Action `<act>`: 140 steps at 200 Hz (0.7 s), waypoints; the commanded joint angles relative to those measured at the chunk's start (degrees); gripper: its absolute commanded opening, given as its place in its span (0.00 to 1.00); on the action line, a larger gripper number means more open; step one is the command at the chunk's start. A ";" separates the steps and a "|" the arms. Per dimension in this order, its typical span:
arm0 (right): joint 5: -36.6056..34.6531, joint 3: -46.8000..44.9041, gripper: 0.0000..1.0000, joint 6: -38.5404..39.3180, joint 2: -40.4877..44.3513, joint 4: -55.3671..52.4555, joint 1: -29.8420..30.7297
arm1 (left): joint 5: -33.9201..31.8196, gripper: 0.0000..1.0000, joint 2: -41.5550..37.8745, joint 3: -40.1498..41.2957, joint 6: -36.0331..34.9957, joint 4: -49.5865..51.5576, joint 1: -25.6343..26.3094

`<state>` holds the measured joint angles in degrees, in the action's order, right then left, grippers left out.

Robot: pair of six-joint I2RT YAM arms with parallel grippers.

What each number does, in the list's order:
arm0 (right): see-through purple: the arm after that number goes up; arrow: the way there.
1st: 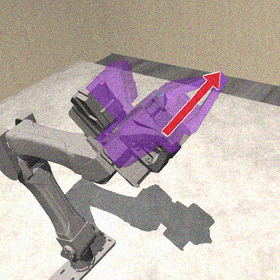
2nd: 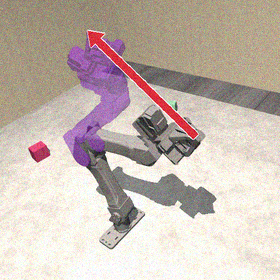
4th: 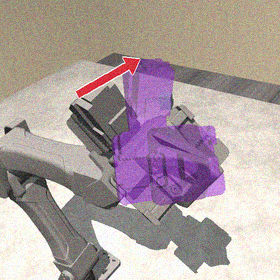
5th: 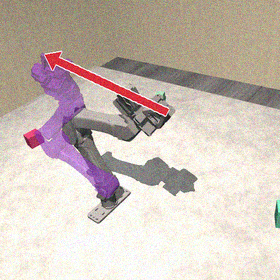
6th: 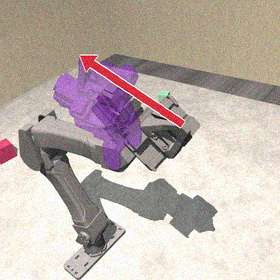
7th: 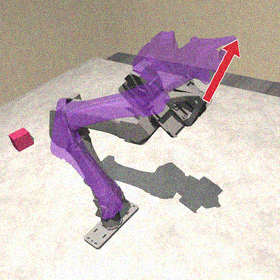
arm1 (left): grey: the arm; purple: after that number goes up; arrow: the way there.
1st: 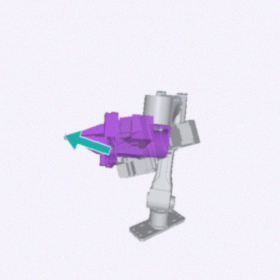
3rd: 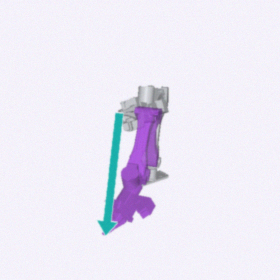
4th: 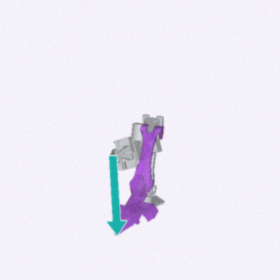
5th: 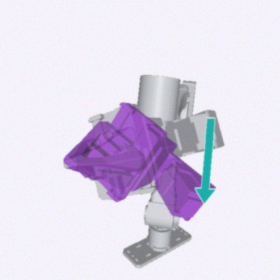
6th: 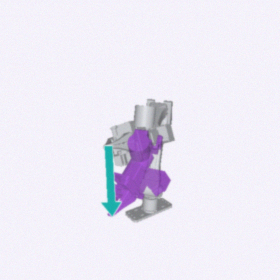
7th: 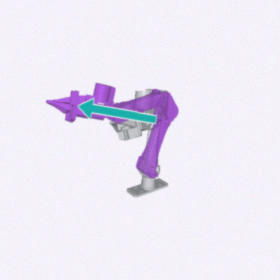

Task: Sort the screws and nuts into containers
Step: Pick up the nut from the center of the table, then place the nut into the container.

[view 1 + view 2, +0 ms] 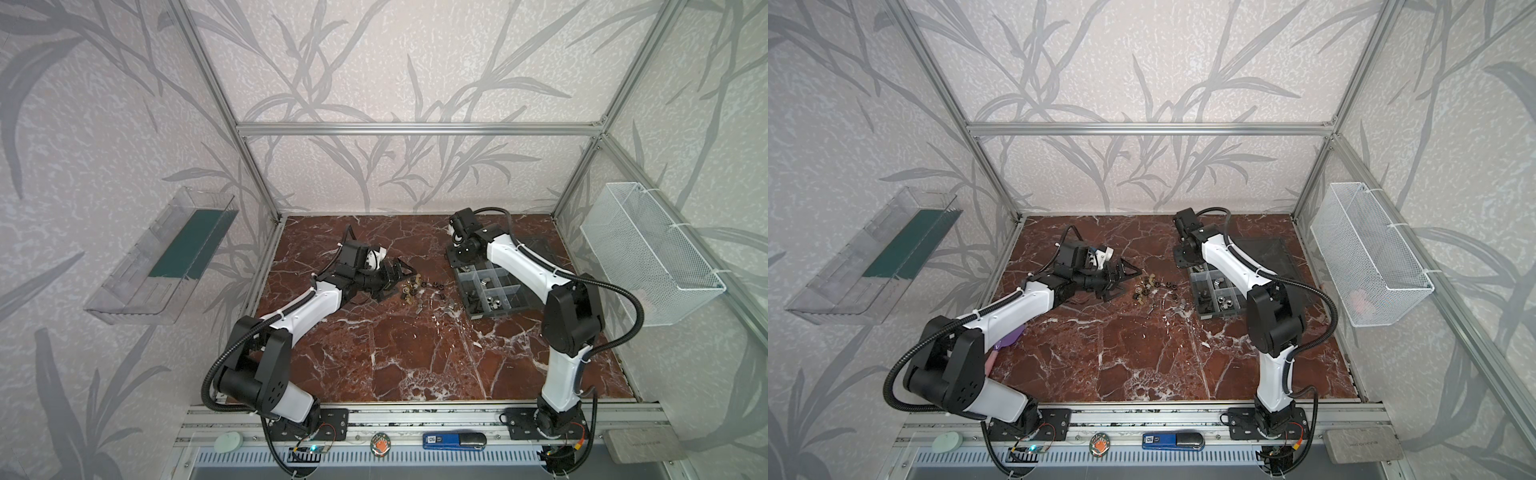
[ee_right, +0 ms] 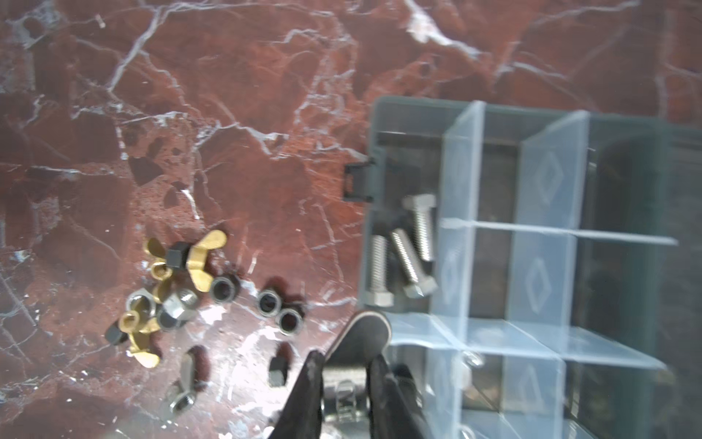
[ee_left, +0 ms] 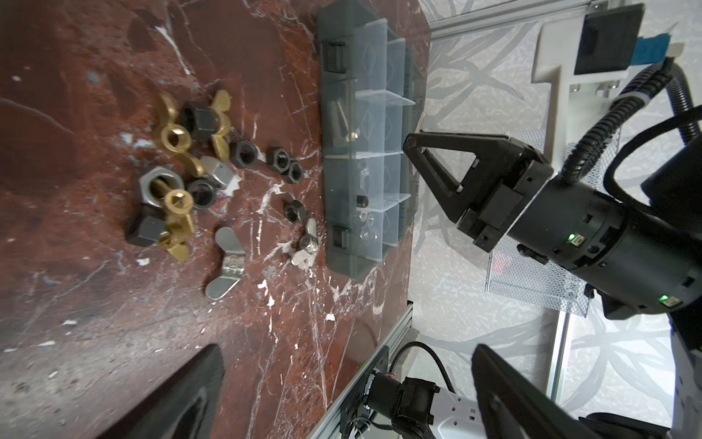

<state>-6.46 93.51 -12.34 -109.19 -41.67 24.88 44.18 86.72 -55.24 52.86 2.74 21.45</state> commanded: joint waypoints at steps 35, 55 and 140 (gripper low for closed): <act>-0.84 -8.19 0.22 0.03 5.36 0.04 -6.87 | -1.35 1.00 2.03 -2.93 -1.10 1.33 2.02; -1.01 -9.85 0.22 0.12 5.19 0.54 -7.94 | -1.49 0.99 2.14 -3.15 -1.11 1.48 2.28; -0.48 -12.65 0.34 -0.24 3.28 2.12 -9.59 | -2.11 1.00 1.88 -3.18 -1.56 2.81 2.31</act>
<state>-6.96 80.97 -12.40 -105.84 -40.05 15.57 42.74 88.42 -56.97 52.05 4.58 23.57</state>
